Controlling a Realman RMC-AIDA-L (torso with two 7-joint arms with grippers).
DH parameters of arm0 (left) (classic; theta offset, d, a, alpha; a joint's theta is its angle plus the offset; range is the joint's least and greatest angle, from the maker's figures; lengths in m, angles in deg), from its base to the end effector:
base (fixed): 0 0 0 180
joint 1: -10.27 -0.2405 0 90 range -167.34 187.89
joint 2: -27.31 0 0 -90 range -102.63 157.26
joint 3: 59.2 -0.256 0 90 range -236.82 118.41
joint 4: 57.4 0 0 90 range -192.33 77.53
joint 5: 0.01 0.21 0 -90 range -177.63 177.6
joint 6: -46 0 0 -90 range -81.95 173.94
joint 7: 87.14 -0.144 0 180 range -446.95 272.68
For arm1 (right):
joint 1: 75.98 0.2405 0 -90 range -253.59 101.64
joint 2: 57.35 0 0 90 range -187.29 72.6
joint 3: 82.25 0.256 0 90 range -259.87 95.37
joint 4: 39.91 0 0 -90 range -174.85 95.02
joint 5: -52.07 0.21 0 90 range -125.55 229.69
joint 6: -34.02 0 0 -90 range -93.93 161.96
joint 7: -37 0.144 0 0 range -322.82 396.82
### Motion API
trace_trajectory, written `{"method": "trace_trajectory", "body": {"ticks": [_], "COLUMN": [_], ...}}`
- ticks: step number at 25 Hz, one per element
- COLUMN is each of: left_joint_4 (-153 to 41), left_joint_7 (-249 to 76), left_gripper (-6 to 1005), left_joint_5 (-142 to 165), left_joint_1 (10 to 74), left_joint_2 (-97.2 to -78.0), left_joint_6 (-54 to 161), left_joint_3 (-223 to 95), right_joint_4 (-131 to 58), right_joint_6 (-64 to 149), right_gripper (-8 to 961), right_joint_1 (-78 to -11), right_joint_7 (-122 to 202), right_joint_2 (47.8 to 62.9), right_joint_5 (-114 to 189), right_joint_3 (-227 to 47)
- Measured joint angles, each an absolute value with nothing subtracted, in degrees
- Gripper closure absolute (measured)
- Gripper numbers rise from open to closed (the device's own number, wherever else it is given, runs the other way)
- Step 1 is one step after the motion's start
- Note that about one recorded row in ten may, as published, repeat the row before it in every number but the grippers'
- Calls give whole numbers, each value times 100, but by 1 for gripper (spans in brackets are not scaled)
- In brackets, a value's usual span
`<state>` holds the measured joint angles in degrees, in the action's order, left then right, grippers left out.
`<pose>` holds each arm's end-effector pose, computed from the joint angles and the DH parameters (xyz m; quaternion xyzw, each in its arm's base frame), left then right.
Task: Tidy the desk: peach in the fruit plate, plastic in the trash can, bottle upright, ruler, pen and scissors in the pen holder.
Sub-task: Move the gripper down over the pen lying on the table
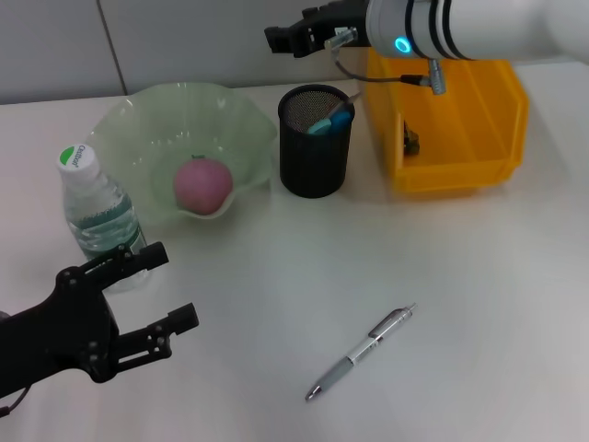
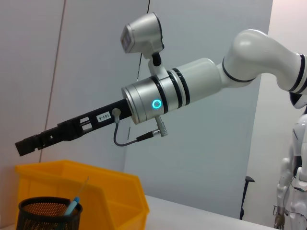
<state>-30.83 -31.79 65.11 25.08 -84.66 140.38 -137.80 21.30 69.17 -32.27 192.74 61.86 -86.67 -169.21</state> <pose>-0.2865 0.2474 -0.0039 -0.9011 -0.1418 -0.3861 0.1374 0.1016 0.4565 -0.0239 -0.8724 0.2851 0.1239 0.3772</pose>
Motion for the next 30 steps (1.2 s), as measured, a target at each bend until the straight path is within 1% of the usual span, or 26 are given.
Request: {"method": "trace_trajectory", "body": {"ticks": [6, 10, 13, 15, 18, 21, 27, 30], "left_joint_4": [-3075, -3076, -3077, -3077, -3077, -3077, -3080, -3081], "left_joint_7": [-3182, -3180, -3148, -3139, -3134, -3150, -3062, -3040], "left_gripper": [156, 156, 156, 156, 157, 157, 157, 157], "left_joint_5": [6511, 6512, 6511, 6511, 6511, 6515, 6520, 6520], "left_joint_1": [2504, 2508, 2517, 2519, 2526, 2534, 2544, 2546], "left_joint_2": [-8448, -8447, -8456, -8466, -8499, -8525, -8544, -8545], "left_joint_6": [14074, 14082, 14083, 14083, 14074, 14034, 13972, 13967], "left_joint_3": [-13742, -13726, -13669, -13646, -13594, -13587, -13590, -13596], "right_joint_4": [2863, 3572, 4090, 4294, 4382, 4340, 4122, 4054], "right_joint_6": [7174, 7705, 8638, 9460, 10897, 11902, 13254, 13531], "right_gripper": [366, 346, 237, 165, 163, 160, 156, 156], "right_joint_1": [-3620, -4009, -4214, -4193, -3987, -3755, -3369, -3283], "right_joint_7": [19273, 19015, 18289, 17870, 17428, 17188, 16609, 16393], "right_joint_2": [6192, 6180, 6171, 6165, 6143, 6104, 6079, 6077], "right_joint_5": [-8581, -8101, -7465, -7217, -7207, -7483, -7916, -8136], "right_joint_3": [-16925, -16880, -16690, -16490, -16190, -15948, -15775, -15767]}}
